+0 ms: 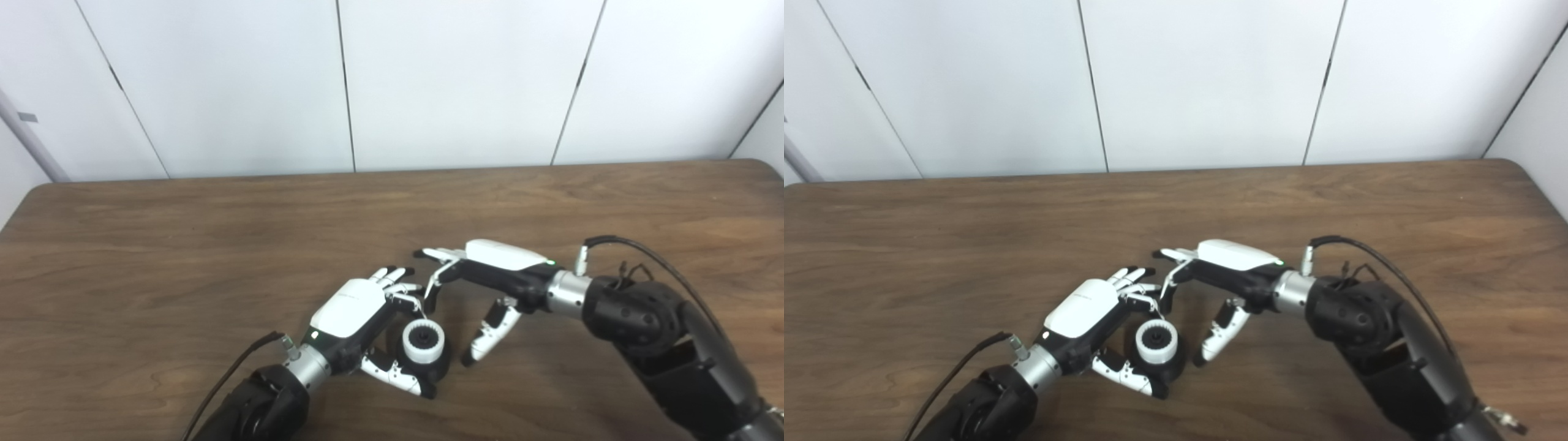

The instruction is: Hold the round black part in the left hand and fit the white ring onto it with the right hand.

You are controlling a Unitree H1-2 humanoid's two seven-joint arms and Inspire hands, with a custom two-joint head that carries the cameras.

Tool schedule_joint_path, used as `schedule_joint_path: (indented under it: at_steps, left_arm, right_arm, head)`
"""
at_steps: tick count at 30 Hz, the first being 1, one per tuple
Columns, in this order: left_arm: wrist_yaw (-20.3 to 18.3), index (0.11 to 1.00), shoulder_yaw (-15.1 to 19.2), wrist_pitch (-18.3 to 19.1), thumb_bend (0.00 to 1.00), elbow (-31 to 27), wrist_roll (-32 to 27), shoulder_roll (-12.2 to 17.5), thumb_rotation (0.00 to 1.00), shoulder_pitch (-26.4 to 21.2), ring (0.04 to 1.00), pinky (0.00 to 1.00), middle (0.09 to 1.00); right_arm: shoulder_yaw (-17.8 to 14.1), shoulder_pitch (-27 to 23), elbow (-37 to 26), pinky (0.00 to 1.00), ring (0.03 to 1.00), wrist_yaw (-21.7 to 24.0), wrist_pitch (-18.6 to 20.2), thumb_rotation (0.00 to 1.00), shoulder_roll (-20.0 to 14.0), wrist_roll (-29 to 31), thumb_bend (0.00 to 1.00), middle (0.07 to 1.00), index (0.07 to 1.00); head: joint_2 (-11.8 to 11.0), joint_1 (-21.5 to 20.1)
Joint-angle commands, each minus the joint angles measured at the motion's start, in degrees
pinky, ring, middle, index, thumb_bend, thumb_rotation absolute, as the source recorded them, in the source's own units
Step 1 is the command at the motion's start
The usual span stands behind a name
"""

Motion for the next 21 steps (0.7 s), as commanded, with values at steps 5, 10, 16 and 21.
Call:
schedule_joint_path:
  at_steps: [5,10,16,21]
  left_arm:
    - [-0.90,0.478,-0.04,-0.43,0.52,0.49,0.45,0.81,0.05,-0.07,0.975,1.00,0.846]
    - [-0.44,0.479,-0.09,-0.38,0.52,1.33,0.85,0.60,0.05,-0.35,0.972,1.00,0.843]
    - [0.34,0.479,0.02,-0.46,0.52,2.78,1.21,0.45,0.05,-0.84,0.972,1.00,0.842]
    - [1.79,0.479,0.00,-0.92,0.52,4.46,2.32,0.33,0.05,-1.35,0.972,1.00,0.841]
  right_arm:
    - [0.08,-2.48,-2.95,1.00,1.000,3.92,2.43,0.42,-3.07,1.82,1.00,1.000,0.962]
    - [-1.84,-0.89,-4.23,1.00,1.000,5.02,3.92,0.46,-5.60,3.58,1.00,1.000,0.999]
    - [-17.33,10.45,-7.17,0.99,1.000,-5.00,4.75,0.50,-4.80,12.59,1.00,1.000,1.000]
    - [-29.24,21.49,-5.81,0.93,1.000,-15.86,-1.12,0.71,1.97,21.36,0.94,1.000,1.000]
  head:
    - [-0.13,0.12]
    - [-0.60,0.04]
    - [-1.36,-0.18]
    - [-2.18,0.23]
